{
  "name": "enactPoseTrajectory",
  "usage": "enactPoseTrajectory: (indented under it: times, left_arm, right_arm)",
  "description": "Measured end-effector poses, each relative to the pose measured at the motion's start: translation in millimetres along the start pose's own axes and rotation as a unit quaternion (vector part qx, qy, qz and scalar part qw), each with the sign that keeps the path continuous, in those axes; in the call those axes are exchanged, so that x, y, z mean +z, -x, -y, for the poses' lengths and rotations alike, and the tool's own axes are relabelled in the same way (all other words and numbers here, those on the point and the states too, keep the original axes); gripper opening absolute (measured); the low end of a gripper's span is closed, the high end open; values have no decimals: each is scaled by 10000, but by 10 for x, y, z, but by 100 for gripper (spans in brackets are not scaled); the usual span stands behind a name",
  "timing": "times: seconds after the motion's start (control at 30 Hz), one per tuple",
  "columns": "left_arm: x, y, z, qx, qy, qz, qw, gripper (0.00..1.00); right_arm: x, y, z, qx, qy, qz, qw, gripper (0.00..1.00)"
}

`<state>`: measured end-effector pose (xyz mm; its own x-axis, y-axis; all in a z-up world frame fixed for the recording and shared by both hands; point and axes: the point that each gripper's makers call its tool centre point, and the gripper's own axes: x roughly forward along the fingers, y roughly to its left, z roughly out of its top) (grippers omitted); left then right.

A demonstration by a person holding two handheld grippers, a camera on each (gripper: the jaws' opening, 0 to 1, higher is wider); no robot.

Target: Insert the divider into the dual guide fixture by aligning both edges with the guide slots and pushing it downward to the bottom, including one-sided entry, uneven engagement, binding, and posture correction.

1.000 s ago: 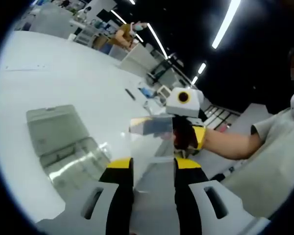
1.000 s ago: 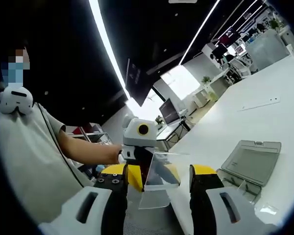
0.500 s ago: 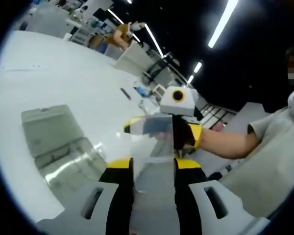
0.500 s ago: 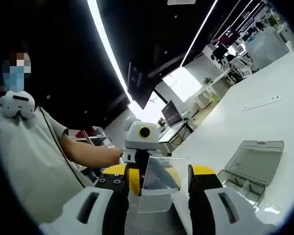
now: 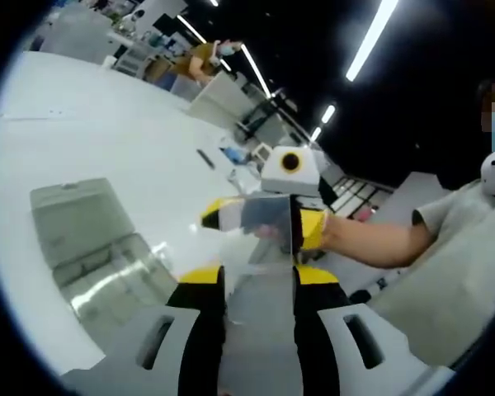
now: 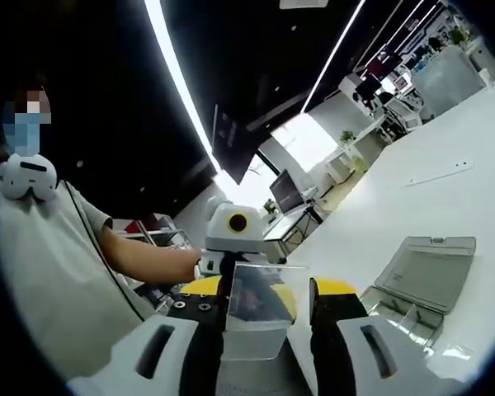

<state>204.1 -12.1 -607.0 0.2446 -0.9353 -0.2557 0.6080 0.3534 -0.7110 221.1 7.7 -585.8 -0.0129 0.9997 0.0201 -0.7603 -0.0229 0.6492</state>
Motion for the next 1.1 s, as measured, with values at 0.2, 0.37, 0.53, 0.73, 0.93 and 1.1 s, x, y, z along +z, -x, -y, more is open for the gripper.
enactPoseTrajectory:
  times: [0.2,0.37,0.53,0.73,0.93,1.1]
  left_arm:
    - [-1,-5,3,-12,1,-5,10000,29]
    - [-5,-1,-4,-20,18,-6,10000,29]
    - [-3,-4,7,-39,23,2,10000,29]
    - [12,5,2,-53,48,35,10000,29]
    - [17,11,5,-94,82,54,9999,30]
    - [11,11,21,-126,104,51,9999,30]
  right_arm:
    - [-6,-6,-3,13,-19,1,10000,34]
    - [-10,-8,-6,20,-18,0,10000,34]
    - [-2,-9,-15,70,-11,9,10000,33]
    - [6,-21,-15,45,-95,32,9999,32]
    - [12,-34,-19,37,-166,42,9998,32]
    - [12,-41,-24,48,-204,21,9998,32]
